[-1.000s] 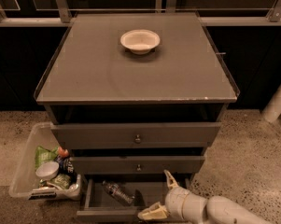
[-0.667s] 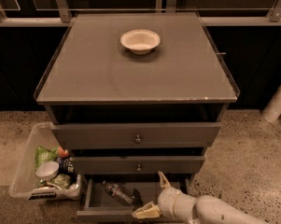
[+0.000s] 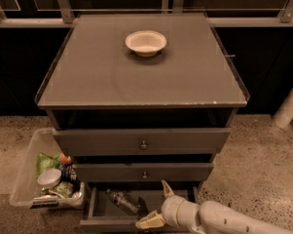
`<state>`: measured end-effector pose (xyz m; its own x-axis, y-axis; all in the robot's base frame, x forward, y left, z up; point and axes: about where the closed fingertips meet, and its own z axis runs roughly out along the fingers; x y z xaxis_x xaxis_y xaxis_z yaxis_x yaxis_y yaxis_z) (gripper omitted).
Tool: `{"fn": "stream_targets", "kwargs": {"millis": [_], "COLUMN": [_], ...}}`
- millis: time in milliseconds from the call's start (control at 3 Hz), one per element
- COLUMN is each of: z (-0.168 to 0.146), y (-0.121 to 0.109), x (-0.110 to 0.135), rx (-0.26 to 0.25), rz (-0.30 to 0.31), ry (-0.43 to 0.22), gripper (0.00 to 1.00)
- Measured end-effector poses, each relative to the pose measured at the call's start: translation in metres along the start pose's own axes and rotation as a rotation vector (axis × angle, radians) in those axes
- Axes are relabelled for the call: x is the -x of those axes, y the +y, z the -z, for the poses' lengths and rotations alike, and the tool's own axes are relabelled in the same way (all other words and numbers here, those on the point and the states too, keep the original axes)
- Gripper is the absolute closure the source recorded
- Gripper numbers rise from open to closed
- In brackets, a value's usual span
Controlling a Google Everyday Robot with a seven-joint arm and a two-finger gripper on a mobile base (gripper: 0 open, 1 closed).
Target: Pick water bottle from bottom drawer and place on counter
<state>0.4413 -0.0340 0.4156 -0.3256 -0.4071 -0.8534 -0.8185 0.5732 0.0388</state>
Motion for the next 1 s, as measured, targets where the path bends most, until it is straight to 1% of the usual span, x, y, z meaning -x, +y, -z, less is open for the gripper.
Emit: {"fn": "stream_targets", "kwargs": {"millis": [333,667,1000], "z": [-0.015,-0.044,-0.089], "y": [0.003,0.008,0.010], "x": [-0.024,-0.058,-0.102], "rx": [-0.001,-0.006,-0.037], "rz": [-0.072,-0.146,-0.215], "ry": [0.029,0.062,0.097], "gripper": [0.00,0.00,0.00]}}
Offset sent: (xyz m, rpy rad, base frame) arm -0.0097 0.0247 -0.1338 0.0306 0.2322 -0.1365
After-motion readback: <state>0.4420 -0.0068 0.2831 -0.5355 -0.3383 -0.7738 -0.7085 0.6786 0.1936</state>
